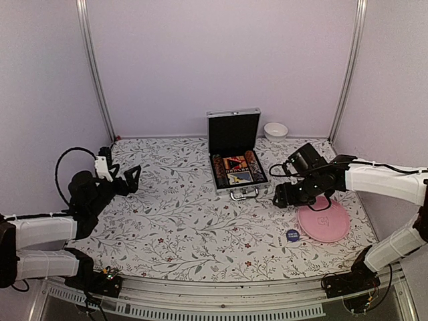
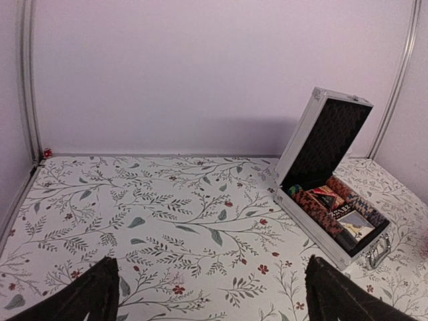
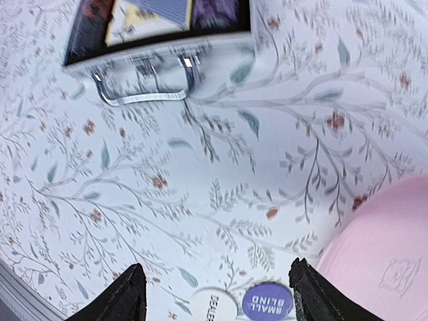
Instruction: Pack up texas hold em set
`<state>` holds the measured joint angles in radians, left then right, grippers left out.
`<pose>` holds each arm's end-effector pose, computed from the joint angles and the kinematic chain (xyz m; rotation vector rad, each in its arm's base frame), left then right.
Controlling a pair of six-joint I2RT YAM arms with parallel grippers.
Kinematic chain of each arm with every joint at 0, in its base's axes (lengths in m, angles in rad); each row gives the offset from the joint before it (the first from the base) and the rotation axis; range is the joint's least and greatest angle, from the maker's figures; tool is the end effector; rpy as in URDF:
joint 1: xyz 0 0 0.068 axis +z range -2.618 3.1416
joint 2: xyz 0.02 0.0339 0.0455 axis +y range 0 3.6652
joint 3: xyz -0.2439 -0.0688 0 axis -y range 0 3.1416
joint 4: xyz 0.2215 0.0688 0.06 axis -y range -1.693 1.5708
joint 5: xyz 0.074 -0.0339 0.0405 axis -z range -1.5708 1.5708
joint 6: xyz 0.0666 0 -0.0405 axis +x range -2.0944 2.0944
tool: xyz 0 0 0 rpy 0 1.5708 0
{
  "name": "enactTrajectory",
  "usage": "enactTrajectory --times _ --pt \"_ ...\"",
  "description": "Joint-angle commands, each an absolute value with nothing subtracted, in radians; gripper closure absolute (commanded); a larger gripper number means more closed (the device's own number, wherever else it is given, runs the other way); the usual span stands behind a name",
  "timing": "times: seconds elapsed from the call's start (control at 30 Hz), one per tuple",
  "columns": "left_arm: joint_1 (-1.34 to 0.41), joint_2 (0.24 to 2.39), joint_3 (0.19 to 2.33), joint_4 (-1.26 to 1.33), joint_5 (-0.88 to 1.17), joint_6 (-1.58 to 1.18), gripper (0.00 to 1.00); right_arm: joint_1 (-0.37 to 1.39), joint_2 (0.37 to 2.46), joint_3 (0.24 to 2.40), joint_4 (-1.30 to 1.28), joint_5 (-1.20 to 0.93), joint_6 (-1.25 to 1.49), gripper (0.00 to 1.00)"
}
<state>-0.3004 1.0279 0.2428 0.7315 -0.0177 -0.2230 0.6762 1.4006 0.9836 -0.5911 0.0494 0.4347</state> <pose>0.2234 -0.0680 0.2007 0.0497 1.6376 -0.3877 0.2208 0.1730 0.2002 -0.2967 2.6003 0.3439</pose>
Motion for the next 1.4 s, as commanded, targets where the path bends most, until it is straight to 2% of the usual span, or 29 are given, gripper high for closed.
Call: enactTrajectory --times 0.0,0.3,0.67,1.37 --pt "-0.294 1.041 0.197 0.827 -0.055 -0.201 0.03 0.709 1.347 0.869 -0.690 0.017 0.666 0.27" --pt "-0.293 1.020 0.209 0.786 -0.034 -0.202 0.03 0.739 1.358 0.823 -0.715 -0.009 0.842 0.30" --pt "-0.292 0.980 0.200 0.770 -0.056 -0.196 0.03 0.812 1.467 0.844 -0.743 0.076 0.861 0.32" --pt "-0.291 0.996 0.202 0.772 -0.048 -0.198 0.03 0.811 1.550 0.824 -0.761 0.156 0.938 0.33"
